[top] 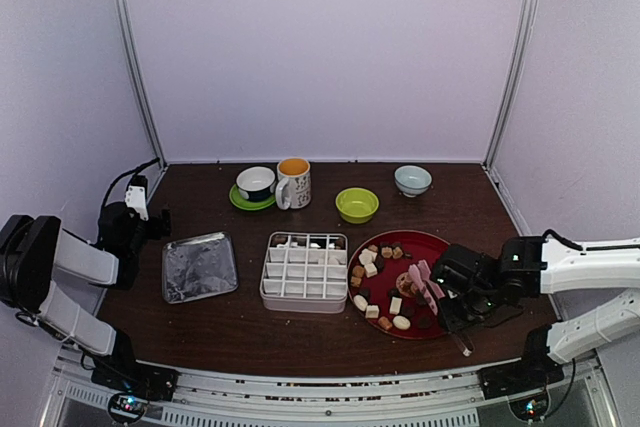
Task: Pack the chocolate
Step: Pick up the clamp from the plate.
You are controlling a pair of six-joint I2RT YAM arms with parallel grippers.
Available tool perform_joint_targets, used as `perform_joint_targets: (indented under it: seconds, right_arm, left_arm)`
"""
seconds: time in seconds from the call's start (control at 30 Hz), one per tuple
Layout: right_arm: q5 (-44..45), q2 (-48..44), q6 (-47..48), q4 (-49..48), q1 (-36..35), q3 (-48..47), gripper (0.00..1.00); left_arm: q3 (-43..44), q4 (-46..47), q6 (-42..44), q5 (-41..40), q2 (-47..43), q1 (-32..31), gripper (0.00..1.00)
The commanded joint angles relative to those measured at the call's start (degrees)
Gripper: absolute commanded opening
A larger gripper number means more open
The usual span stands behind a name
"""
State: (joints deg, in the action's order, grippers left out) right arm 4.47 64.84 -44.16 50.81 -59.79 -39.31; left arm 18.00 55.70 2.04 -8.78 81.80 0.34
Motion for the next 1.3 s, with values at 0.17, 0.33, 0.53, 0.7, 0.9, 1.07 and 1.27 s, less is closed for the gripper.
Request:
perform_joint_targets:
  seconds: [0.17, 0.33, 0.53, 0.7, 0.9, 1.07, 1.27]
  right_arm:
    - [0.9, -0.1, 0.6, 6.3, -0.1, -5.3, 0.32]
    - [1.5, 1.0, 1.2, 8.4, 0.0, -7.6, 0.32]
    - [4.9, 1.1, 1.7, 5.6, 2.6, -7.3, 0.32]
    - [5.6, 2.2, 1.9, 0.2, 5.9, -5.8, 0.32]
    - [6.7, 4.5, 1.8, -6.6, 8.3, -2.4, 0.32]
    - [7.8, 7.3, 0.8, -9.6, 8.7, -1.0, 0.32]
    - [9.0, 9.2, -1.1, -13.3, 8.8, 2.2, 0.32]
  left_arm:
    - [0.5, 3.2, 0.6, 0.5, -0.1, 0.5, 0.98]
    - [0.5, 3.2, 0.6, 0.4, -0.1, 0.5, 0.98]
    - [0.5, 3.3, 0.5, 0.4, -0.1, 0.5, 0.98]
    - [0.5, 3.2, 0.6, 0.4, -0.2, 0.4, 0.98]
    - [0.5, 3.3, 0.5, 0.4, -0.1, 0.5, 0.98]
    - [0.5, 3.2, 0.6, 0.4, -0.2, 0.4, 0.98]
    - [0.5, 3.2, 0.6, 0.4, -0.1, 0.5, 0.98]
